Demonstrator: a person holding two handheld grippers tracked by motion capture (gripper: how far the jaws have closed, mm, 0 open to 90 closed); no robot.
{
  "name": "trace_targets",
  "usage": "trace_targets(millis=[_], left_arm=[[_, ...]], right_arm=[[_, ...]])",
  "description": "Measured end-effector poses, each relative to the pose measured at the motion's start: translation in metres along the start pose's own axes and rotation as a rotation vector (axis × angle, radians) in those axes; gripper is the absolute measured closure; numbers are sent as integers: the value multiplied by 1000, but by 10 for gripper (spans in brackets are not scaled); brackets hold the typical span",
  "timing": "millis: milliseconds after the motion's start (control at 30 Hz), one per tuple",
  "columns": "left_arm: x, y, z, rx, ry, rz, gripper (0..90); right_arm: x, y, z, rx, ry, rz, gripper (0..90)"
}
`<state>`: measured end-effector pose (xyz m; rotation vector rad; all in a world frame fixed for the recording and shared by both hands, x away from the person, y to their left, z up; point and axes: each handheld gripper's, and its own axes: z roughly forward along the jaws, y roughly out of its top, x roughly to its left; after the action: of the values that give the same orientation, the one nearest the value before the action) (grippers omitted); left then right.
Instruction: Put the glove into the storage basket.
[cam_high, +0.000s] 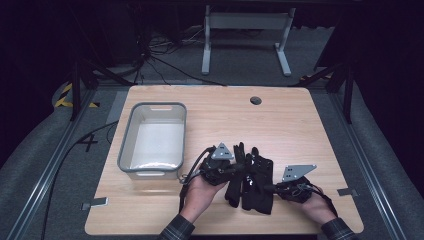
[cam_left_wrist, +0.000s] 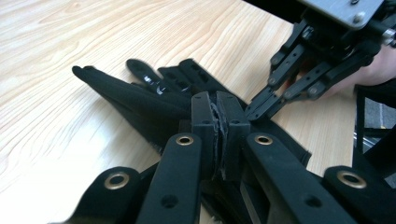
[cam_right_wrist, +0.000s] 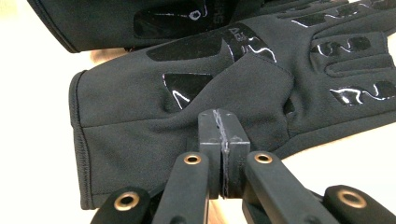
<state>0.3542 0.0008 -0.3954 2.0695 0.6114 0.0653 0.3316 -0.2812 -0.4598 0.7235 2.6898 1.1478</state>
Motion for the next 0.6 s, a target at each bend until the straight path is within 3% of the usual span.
trace_targets(millis=[267, 600], left_arm=[[-8, 13, 15, 17, -18, 40, 876], [-19, 16, 41, 65, -63, 75, 877]], right_arm=[[1, 2, 4, -8, 5, -1, 900], [2, 3, 5, -13, 6, 2, 900]])
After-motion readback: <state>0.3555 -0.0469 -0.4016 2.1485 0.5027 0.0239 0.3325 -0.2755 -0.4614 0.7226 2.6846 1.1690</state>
